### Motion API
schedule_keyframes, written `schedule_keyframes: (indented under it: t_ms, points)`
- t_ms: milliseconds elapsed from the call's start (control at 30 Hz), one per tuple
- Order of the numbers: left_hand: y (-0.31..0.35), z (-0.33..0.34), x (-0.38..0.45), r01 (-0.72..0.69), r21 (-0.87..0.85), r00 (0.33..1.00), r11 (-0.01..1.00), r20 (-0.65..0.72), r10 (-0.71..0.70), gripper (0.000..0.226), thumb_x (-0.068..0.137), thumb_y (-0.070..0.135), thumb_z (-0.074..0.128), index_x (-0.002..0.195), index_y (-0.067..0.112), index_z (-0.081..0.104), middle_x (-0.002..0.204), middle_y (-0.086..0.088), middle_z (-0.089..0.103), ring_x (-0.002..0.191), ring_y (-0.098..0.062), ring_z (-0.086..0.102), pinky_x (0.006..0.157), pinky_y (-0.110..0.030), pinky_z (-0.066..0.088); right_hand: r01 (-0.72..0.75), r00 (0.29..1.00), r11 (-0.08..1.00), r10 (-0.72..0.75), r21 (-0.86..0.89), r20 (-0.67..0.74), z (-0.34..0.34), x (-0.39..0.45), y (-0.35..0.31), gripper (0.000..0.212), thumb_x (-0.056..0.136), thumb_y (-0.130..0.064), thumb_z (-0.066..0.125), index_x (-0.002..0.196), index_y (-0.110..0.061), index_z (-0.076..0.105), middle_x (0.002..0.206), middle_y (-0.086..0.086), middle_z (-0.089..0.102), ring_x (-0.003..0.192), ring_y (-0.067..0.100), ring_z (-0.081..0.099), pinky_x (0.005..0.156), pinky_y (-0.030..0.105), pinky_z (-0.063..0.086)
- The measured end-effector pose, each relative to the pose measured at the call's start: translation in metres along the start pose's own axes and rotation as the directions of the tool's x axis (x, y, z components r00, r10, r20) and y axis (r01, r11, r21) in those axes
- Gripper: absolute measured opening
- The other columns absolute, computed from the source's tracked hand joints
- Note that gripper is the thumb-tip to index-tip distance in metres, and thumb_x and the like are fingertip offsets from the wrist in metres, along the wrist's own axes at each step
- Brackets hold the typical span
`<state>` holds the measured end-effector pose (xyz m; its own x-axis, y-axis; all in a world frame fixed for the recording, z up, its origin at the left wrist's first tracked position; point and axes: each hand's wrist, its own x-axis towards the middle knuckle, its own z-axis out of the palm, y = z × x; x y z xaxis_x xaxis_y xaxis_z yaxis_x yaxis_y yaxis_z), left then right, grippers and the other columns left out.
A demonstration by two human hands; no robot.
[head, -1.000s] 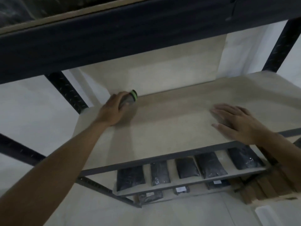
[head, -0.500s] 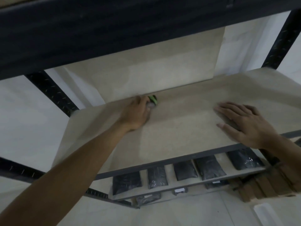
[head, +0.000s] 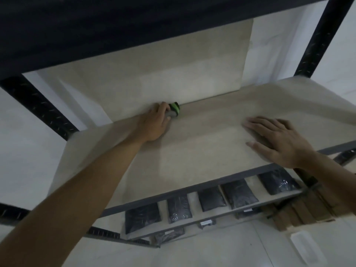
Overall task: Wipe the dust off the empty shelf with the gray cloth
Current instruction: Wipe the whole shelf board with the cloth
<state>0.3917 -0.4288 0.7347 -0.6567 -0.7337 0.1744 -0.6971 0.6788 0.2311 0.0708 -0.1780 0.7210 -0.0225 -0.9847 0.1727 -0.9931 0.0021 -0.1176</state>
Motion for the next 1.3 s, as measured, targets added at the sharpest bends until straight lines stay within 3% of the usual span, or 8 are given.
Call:
schedule_keyframes:
  t_ms: [233, 367, 533, 700, 833, 1067, 1167, 1300]
  points:
    - [0.070, -0.010, -0.070, -0.423, -0.220, 0.882, 0.879, 0.123, 0.455, 0.017, 0.104, 0.033, 0.046, 0.120, 0.030, 0.040, 0.121, -0.001, 0.049, 0.096, -0.015, 0.052, 0.078, -0.030, 0.046, 0.014, 1.000, 1.000, -0.013, 0.008, -0.007, -0.002, 0.000, -0.003, 0.066, 0.097, -0.065, 0.025, 0.153, -0.033, 0.035, 0.159, -0.011, 0.036, 0.148, 0.011, 0.030, 0.114, 0.039, 0.023]
    - [0.021, -0.022, -0.012, -0.255, -0.132, 0.967, 0.958, -0.049, 0.251, 0.027, 0.101, 0.037, 0.046, 0.123, 0.023, 0.043, 0.121, -0.010, 0.053, 0.099, -0.030, 0.058, 0.083, -0.040, 0.050, 0.013, 1.000, 1.000, -0.013, 0.008, -0.006, -0.003, 0.002, -0.003, 0.065, 0.097, -0.065, 0.026, 0.153, -0.034, 0.035, 0.158, -0.011, 0.037, 0.147, 0.012, 0.032, 0.114, 0.039, 0.023]
    - [-0.013, 0.000, 0.022, -0.021, -0.056, 1.000, 0.998, 0.001, 0.022, 0.038, 0.101, 0.034, 0.048, 0.128, 0.007, 0.046, 0.127, -0.022, 0.052, 0.107, -0.042, 0.058, 0.087, -0.047, 0.049, 0.027, 0.999, 1.000, -0.027, 0.005, -0.024, -0.001, 0.001, 0.000, 0.064, 0.097, -0.065, 0.026, 0.152, -0.033, 0.036, 0.158, -0.011, 0.037, 0.147, 0.011, 0.032, 0.115, 0.038, 0.022]
    - [0.036, -0.001, -0.022, -0.175, -0.116, 0.982, 0.978, 0.057, 0.182, 0.038, 0.099, 0.035, 0.047, 0.127, 0.010, 0.047, 0.123, -0.018, 0.054, 0.103, -0.036, 0.059, 0.086, -0.043, 0.050, 0.030, 0.999, 1.000, -0.030, 0.006, -0.012, 0.000, 0.002, 0.000, 0.064, 0.097, -0.065, 0.027, 0.152, -0.034, 0.036, 0.158, -0.011, 0.036, 0.147, 0.012, 0.031, 0.115, 0.039, 0.022]
    - [0.083, -0.004, -0.076, -0.397, -0.231, 0.896, 0.888, 0.110, 0.429, 0.026, 0.103, 0.034, 0.049, 0.126, 0.022, 0.044, 0.120, 0.005, 0.049, 0.094, -0.011, 0.051, 0.076, -0.032, 0.043, 0.020, 1.000, 1.000, -0.020, 0.000, -0.015, 0.001, 0.001, 0.000, 0.063, 0.096, -0.065, 0.028, 0.152, -0.036, 0.034, 0.158, -0.012, 0.036, 0.146, 0.011, 0.031, 0.114, 0.037, 0.022]
    - [0.053, -0.003, -0.018, -0.113, -0.131, 0.991, 0.985, 0.057, 0.122, 0.026, 0.104, 0.028, 0.048, 0.127, 0.017, 0.044, 0.127, -0.014, 0.051, 0.108, -0.035, 0.056, 0.092, -0.045, 0.049, 0.023, 1.000, 0.999, -0.023, 0.024, -0.022, 0.000, 0.002, 0.001, 0.064, 0.096, -0.067, 0.028, 0.152, -0.036, 0.035, 0.159, -0.013, 0.035, 0.147, 0.009, 0.030, 0.116, 0.041, 0.024]
    - [0.077, 0.007, -0.043, -0.132, -0.060, 0.988, 0.989, 0.077, 0.136, 0.030, 0.104, 0.033, 0.045, 0.130, 0.019, 0.042, 0.129, -0.013, 0.049, 0.106, -0.034, 0.057, 0.087, -0.047, 0.051, 0.027, 0.999, 0.999, -0.026, 0.036, -0.027, 0.000, 0.002, 0.002, 0.064, 0.095, -0.067, 0.028, 0.151, -0.035, 0.037, 0.158, -0.012, 0.037, 0.146, 0.011, 0.032, 0.115, 0.042, 0.025]
    - [0.122, 0.002, -0.109, -0.320, -0.119, 0.940, 0.940, 0.083, 0.331, 0.028, 0.104, 0.034, 0.046, 0.130, 0.023, 0.041, 0.132, -0.002, 0.048, 0.106, -0.022, 0.055, 0.080, -0.039, 0.050, 0.025, 1.000, 0.999, -0.024, 0.028, -0.017, 0.001, 0.000, 0.002, 0.063, 0.097, -0.066, 0.027, 0.151, -0.035, 0.036, 0.158, -0.011, 0.036, 0.146, 0.012, 0.032, 0.115, 0.041, 0.024]
